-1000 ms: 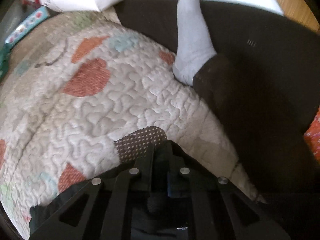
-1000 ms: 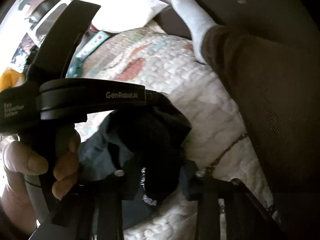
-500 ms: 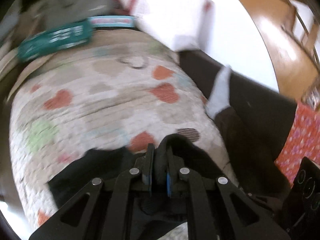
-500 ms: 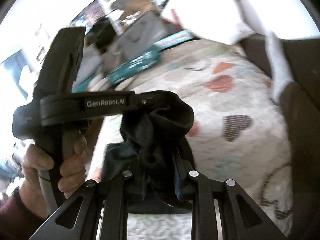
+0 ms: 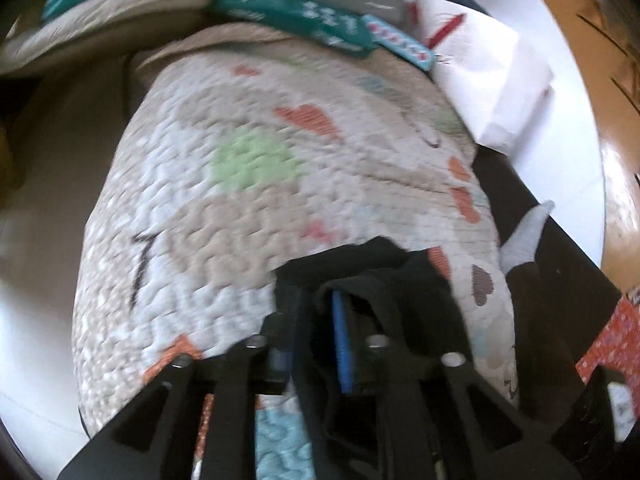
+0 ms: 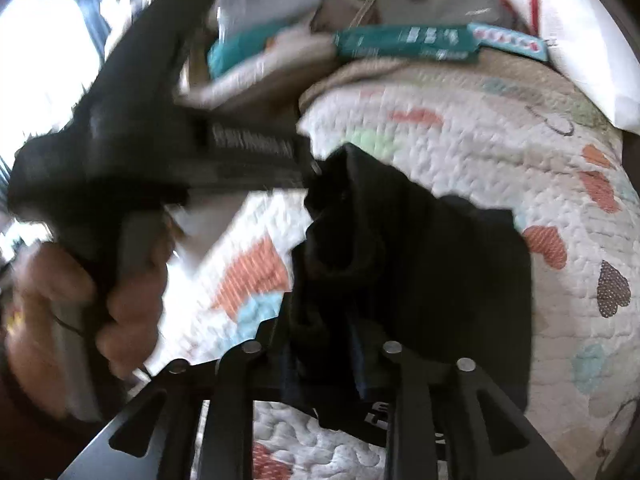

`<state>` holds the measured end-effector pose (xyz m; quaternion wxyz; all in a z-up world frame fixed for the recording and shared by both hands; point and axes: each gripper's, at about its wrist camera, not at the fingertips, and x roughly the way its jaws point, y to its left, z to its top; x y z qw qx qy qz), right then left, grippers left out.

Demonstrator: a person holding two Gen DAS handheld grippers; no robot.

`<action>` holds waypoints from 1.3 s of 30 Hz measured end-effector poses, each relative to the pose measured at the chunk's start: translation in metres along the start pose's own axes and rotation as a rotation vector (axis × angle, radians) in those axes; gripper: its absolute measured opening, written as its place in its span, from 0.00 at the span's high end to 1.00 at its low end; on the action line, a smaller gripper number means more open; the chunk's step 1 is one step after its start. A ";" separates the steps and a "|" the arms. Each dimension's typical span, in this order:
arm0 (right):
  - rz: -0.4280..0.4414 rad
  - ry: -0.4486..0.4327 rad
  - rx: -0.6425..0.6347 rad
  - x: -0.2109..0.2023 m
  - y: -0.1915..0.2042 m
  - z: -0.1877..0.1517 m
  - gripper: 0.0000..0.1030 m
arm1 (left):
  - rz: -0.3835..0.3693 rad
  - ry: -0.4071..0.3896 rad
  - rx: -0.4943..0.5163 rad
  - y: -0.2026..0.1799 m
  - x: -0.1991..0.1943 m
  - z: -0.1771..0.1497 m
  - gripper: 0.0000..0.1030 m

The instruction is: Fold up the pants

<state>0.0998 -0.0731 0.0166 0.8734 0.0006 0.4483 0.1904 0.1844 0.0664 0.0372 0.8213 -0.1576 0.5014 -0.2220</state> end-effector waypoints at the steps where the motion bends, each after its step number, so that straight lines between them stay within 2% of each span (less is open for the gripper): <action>1: 0.007 0.016 -0.004 0.004 0.001 -0.004 0.61 | 0.011 0.001 -0.010 0.005 -0.003 -0.001 0.60; 2: 0.022 0.026 -0.001 0.005 0.001 -0.007 0.53 | 0.020 -0.007 -0.016 0.009 -0.007 -0.002 0.56; 3: 0.032 0.024 0.002 0.003 0.000 -0.009 0.44 | 0.036 -0.023 -0.031 0.014 -0.014 -0.006 0.56; 6: 0.088 0.013 0.002 -0.015 -0.001 -0.012 0.34 | 0.078 -0.053 -0.108 0.029 -0.028 -0.016 0.55; 8: 0.113 0.000 0.000 -0.033 -0.004 -0.012 0.33 | 0.121 -0.090 -0.162 0.038 -0.039 -0.023 0.55; 10: 0.139 -0.027 0.013 -0.053 -0.015 -0.010 0.33 | 0.132 -0.125 -0.197 0.039 -0.053 -0.031 0.55; 13: 0.102 -0.092 0.066 -0.078 -0.037 -0.002 0.33 | 0.141 -0.182 -0.266 0.026 -0.072 -0.044 0.55; 16: 0.036 -0.114 0.112 -0.081 -0.057 0.014 0.35 | 0.161 -0.173 -0.323 0.012 -0.067 -0.059 0.55; 17: 0.039 -0.118 0.123 -0.078 -0.060 0.020 0.36 | 0.176 -0.158 -0.328 0.009 -0.061 -0.064 0.55; 21: 0.075 -0.043 0.110 -0.047 -0.057 0.052 0.36 | 0.266 -0.022 -0.311 0.007 -0.021 -0.084 0.58; 25: 0.050 0.062 0.067 -0.004 -0.041 0.075 0.38 | 0.340 0.024 -0.282 0.014 -0.008 -0.096 0.59; 31: -0.112 0.202 -0.020 0.062 -0.023 0.087 0.38 | 0.421 0.060 -0.179 0.007 -0.002 -0.102 0.62; 34: -0.139 0.226 -0.049 0.075 -0.019 0.089 0.38 | 0.401 0.062 -0.183 0.009 -0.004 -0.101 0.62; 37: -0.112 0.181 -0.047 0.061 -0.024 0.095 0.38 | 0.330 0.047 -0.231 0.016 -0.010 -0.098 0.62; 39: -0.093 0.135 -0.017 0.043 -0.033 0.098 0.37 | 0.299 0.010 -0.260 0.019 -0.017 -0.096 0.62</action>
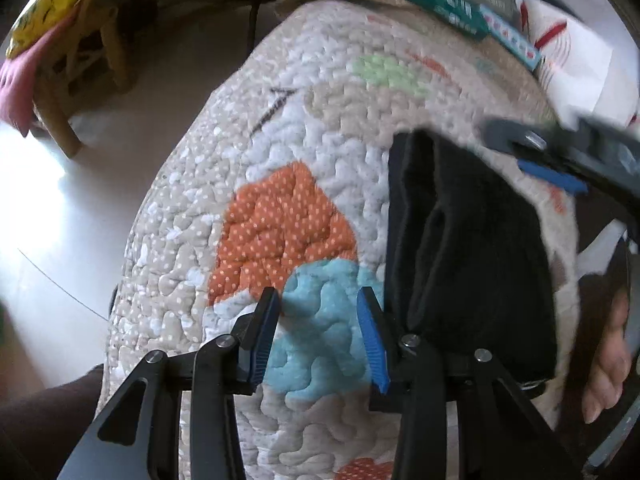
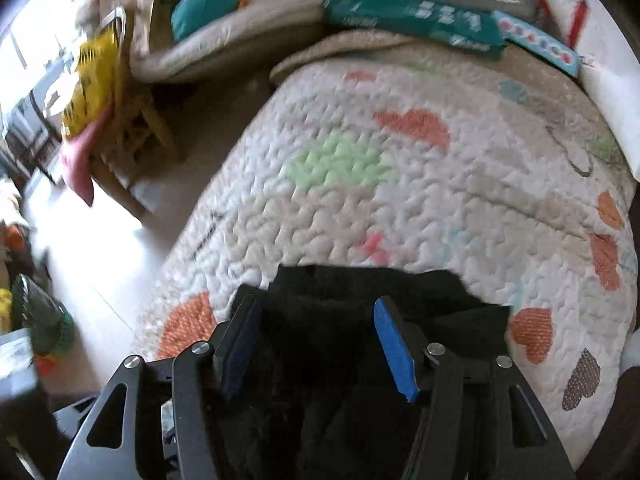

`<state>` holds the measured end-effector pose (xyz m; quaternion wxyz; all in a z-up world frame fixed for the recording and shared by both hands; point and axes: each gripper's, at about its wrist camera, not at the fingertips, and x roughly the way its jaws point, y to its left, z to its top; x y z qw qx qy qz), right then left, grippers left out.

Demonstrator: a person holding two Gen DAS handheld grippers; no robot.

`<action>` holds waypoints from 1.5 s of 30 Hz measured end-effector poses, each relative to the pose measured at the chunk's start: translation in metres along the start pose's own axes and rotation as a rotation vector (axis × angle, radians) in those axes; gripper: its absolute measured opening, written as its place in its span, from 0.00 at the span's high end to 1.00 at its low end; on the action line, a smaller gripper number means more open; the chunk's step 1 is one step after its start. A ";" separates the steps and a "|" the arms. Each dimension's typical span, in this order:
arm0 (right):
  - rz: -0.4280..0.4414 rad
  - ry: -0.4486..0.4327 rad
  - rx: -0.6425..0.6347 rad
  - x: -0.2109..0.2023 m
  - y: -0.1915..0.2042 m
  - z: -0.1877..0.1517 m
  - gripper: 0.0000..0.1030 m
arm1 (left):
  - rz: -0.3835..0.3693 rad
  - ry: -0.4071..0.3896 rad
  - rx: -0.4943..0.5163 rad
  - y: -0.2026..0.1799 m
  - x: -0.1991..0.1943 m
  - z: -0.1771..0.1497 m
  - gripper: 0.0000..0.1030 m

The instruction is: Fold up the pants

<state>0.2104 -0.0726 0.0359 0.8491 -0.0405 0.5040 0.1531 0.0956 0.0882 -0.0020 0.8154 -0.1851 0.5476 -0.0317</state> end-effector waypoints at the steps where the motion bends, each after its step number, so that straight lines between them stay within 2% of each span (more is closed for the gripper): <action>1: 0.014 -0.022 0.027 -0.010 -0.009 0.000 0.37 | -0.004 -0.019 -0.007 0.001 -0.003 0.001 0.62; 5: 0.053 -0.078 0.131 -0.041 -0.045 -0.010 0.34 | -0.047 -0.105 -0.019 0.002 -0.020 0.003 0.62; 8: 0.085 -0.098 0.216 -0.058 -0.077 -0.029 0.33 | -0.080 -0.130 0.000 -0.005 -0.024 0.004 0.61; 11: 0.104 -0.110 0.279 -0.067 -0.100 -0.051 0.33 | -0.045 -0.151 0.050 -0.022 -0.023 0.004 0.60; 13: 0.107 -0.118 0.311 -0.071 -0.112 -0.065 0.32 | 0.006 -0.176 0.099 -0.032 -0.023 0.004 0.60; 15: 0.116 -0.118 0.339 -0.070 -0.123 -0.077 0.31 | 0.050 -0.198 0.139 -0.040 -0.022 0.003 0.60; 19: 0.143 -0.114 0.390 -0.062 -0.139 -0.097 0.31 | 0.092 -0.217 0.179 -0.043 -0.021 0.000 0.60; 30: 0.222 -0.132 0.483 -0.049 -0.150 -0.116 0.30 | 0.161 -0.222 0.231 -0.053 -0.011 0.000 0.60; 45: 0.265 -0.085 0.487 -0.024 -0.141 -0.121 0.26 | 0.167 -0.210 0.229 -0.055 -0.006 -0.001 0.60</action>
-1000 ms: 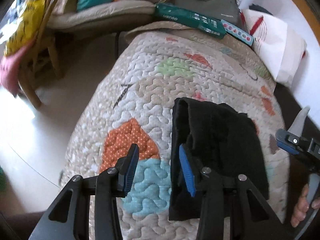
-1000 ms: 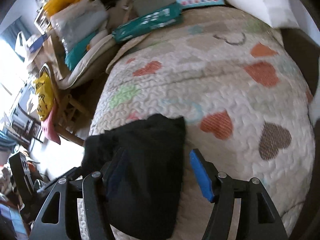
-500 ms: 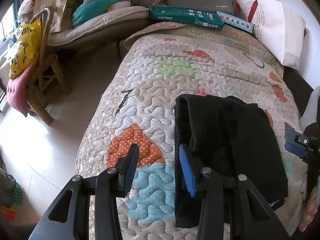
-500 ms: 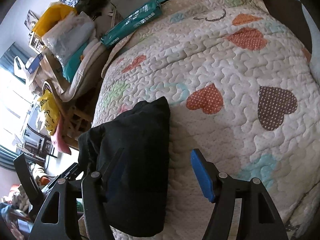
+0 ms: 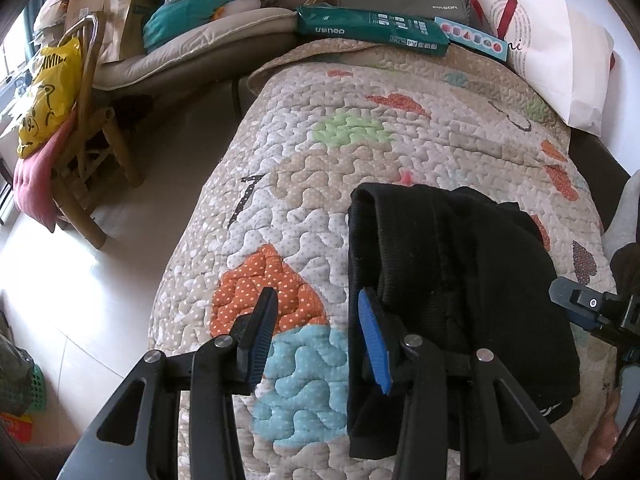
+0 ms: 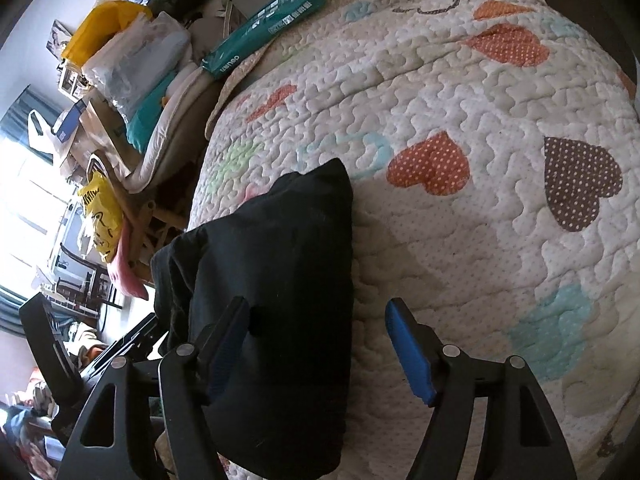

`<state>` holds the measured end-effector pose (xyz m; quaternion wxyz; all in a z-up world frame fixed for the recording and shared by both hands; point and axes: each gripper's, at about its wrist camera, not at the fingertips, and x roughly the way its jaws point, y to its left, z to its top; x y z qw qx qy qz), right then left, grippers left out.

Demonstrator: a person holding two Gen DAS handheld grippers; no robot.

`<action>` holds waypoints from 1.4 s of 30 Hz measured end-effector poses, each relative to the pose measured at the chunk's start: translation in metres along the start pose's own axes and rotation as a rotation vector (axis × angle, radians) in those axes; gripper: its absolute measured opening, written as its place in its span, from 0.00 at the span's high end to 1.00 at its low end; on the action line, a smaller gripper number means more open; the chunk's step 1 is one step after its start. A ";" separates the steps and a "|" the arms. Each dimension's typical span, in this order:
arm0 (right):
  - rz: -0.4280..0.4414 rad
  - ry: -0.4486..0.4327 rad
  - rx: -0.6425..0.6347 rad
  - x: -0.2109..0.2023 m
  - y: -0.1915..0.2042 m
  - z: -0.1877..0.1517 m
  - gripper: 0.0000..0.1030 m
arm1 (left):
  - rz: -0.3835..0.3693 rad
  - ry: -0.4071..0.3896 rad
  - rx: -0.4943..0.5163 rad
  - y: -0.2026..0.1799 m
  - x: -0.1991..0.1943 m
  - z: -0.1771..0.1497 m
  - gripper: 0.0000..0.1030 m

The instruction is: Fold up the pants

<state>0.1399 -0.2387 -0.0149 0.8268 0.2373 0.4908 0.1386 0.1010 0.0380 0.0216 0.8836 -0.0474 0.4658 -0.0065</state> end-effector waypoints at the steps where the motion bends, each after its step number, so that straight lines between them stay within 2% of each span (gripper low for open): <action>1: -0.001 0.001 -0.002 0.001 0.000 -0.001 0.26 | 0.001 0.000 0.001 0.000 0.000 0.000 0.60; 25: -0.008 0.010 0.018 0.008 -0.005 -0.002 0.20 | -0.021 0.011 -0.012 0.003 0.002 0.001 0.60; 30: -0.005 0.011 0.026 0.009 -0.007 -0.002 0.19 | -0.097 0.002 -0.125 0.027 -0.003 0.012 0.56; 34: -0.003 0.011 0.029 0.009 -0.008 -0.003 0.19 | -0.171 0.028 -0.208 0.043 0.002 0.017 0.56; 37: 0.010 0.014 0.045 0.009 -0.011 -0.003 0.18 | -0.271 0.064 -0.262 0.047 0.009 0.016 0.55; 39: 0.024 0.018 0.063 0.010 -0.013 -0.003 0.18 | -0.333 0.090 -0.277 0.044 0.016 0.014 0.54; 42: 0.032 0.017 0.077 0.011 -0.015 -0.004 0.18 | -0.352 0.107 -0.268 0.037 0.023 0.013 0.53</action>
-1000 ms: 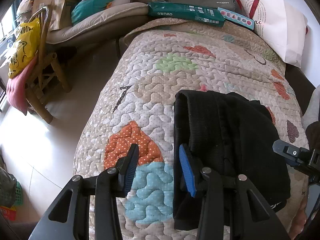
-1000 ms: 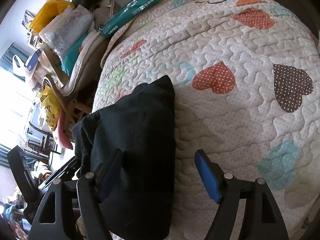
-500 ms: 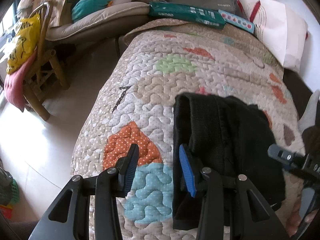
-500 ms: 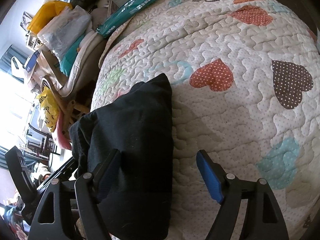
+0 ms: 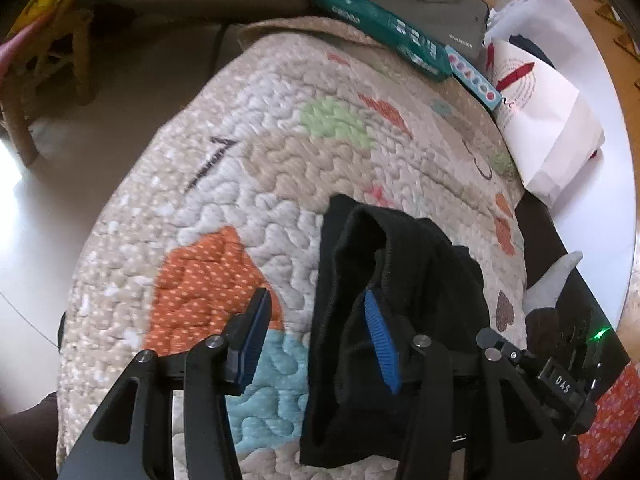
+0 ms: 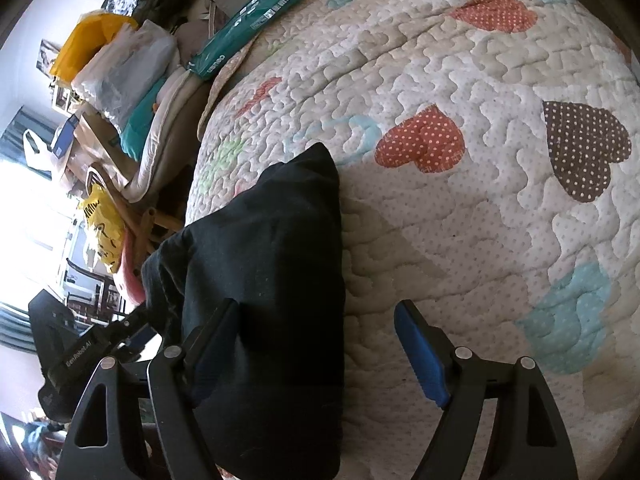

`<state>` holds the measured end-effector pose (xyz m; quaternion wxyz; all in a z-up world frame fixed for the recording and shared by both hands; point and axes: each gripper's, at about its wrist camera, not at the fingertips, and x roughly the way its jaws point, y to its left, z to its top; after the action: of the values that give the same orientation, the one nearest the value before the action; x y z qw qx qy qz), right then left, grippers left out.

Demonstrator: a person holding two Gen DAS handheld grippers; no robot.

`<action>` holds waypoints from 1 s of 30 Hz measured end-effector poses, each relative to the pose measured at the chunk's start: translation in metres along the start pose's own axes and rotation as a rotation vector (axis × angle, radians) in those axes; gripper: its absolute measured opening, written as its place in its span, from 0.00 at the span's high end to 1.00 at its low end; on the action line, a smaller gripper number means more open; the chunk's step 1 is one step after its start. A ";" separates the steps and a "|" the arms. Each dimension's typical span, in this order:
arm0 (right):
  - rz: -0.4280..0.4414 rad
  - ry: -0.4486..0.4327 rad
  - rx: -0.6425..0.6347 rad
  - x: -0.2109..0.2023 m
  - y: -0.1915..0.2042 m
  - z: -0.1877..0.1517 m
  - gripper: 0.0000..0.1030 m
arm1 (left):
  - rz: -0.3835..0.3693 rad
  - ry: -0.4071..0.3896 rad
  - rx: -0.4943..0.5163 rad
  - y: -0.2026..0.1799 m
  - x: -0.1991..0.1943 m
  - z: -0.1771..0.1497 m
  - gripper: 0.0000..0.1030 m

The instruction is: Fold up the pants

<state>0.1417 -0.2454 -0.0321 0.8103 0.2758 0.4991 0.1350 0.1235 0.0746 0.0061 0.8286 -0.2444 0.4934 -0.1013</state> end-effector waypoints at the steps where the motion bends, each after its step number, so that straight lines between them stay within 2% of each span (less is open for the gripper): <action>1: 0.003 0.001 0.004 0.001 0.000 0.000 0.18 | -0.010 0.005 -0.001 -0.001 0.003 -0.001 0.53; 3: 0.011 0.005 0.016 0.002 -0.001 0.001 0.18 | -0.035 0.021 -0.013 0.000 0.008 -0.002 0.52; 7: 0.027 0.029 0.044 0.008 0.000 0.005 0.18 | -0.142 0.040 -0.059 0.003 0.012 -0.004 0.51; 10: 0.037 0.050 0.060 0.013 0.002 0.010 0.18 | -0.217 0.037 -0.081 0.002 0.011 -0.004 0.43; 14: 0.057 0.059 0.081 0.023 0.004 0.013 0.18 | -0.262 0.035 -0.095 0.002 0.011 -0.004 0.41; 18: 0.071 0.052 0.079 0.025 0.003 0.011 0.18 | -0.307 0.017 -0.174 0.016 0.004 0.001 0.41; 20: 0.082 0.050 0.084 0.024 0.001 0.011 0.18 | -0.320 0.012 -0.180 0.018 0.001 0.003 0.40; 24: 0.091 0.044 0.090 0.024 0.000 0.009 0.17 | -0.312 0.000 -0.130 0.009 -0.002 0.004 0.39; 27: 0.089 0.038 0.084 0.023 0.000 0.007 0.17 | -0.299 -0.034 -0.048 -0.006 -0.010 0.004 0.39; 30: 0.091 0.035 0.082 0.021 -0.001 0.006 0.17 | -0.251 -0.093 0.048 -0.024 -0.022 0.000 0.39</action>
<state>0.1566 -0.2370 -0.0462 0.7825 0.3289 0.5051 0.1560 0.1143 0.0631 0.0354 0.8369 -0.2887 0.4175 -0.2047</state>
